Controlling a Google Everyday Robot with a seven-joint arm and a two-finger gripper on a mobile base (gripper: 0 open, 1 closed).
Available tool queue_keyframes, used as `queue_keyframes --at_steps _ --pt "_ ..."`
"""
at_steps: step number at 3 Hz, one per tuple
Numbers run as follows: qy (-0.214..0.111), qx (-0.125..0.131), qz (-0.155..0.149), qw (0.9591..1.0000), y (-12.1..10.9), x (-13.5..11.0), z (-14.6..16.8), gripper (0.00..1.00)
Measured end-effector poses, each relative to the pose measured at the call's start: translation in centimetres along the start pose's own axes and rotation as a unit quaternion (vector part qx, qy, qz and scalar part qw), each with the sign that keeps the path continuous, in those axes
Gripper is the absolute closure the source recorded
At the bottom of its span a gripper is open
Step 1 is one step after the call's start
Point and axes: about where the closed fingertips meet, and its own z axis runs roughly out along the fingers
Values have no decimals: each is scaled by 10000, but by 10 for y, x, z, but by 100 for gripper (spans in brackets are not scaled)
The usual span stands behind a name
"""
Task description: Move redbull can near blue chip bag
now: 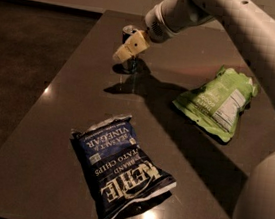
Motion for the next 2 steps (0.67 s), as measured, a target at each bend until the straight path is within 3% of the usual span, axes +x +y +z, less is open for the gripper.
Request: queue_keyframes --at_steps 2 --pt "-136 -63 3 9999 -3 -15 9 42"
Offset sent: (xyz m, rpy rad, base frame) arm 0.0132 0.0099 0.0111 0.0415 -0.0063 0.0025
